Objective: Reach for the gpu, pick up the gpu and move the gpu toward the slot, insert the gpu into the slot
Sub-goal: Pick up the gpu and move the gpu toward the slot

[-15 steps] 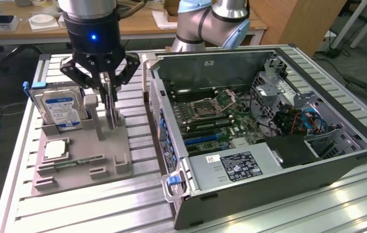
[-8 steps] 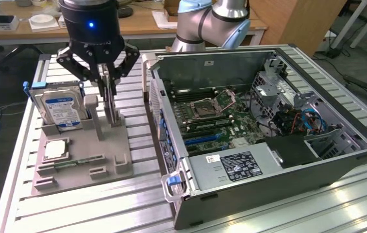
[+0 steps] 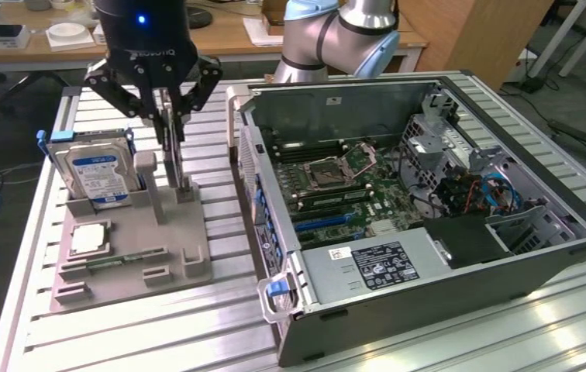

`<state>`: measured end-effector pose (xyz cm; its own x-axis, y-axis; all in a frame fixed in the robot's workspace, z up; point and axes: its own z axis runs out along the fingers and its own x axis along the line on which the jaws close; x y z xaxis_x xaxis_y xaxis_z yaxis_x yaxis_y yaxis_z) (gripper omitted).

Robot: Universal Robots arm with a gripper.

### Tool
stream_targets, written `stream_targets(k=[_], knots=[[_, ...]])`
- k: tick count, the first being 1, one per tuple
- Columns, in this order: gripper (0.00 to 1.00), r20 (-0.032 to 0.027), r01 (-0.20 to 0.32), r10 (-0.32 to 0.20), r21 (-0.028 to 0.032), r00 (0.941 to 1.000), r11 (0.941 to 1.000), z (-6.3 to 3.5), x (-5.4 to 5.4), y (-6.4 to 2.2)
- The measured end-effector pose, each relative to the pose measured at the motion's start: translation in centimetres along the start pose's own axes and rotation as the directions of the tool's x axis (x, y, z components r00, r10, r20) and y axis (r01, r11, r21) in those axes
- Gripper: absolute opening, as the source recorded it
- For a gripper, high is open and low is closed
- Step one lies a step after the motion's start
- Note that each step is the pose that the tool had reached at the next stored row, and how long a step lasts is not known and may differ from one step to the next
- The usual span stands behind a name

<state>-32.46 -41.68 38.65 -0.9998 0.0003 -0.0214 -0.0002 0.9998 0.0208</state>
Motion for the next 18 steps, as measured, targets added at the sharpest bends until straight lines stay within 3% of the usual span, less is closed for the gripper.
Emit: stream_targets(k=[9,13,18], knots=[[0.27,0.0001,0.000,0.000,0.0011,1.0000,1.0000,-1.55,0.0,0.03],[0.27,0.0000,0.001,-0.001,0.0302,1.0000,0.9995,-1.58,0.0,0.04],[0.27,0.0000,0.001,-0.001,0.0321,1.0000,0.9995,-1.59,0.0,0.03]])
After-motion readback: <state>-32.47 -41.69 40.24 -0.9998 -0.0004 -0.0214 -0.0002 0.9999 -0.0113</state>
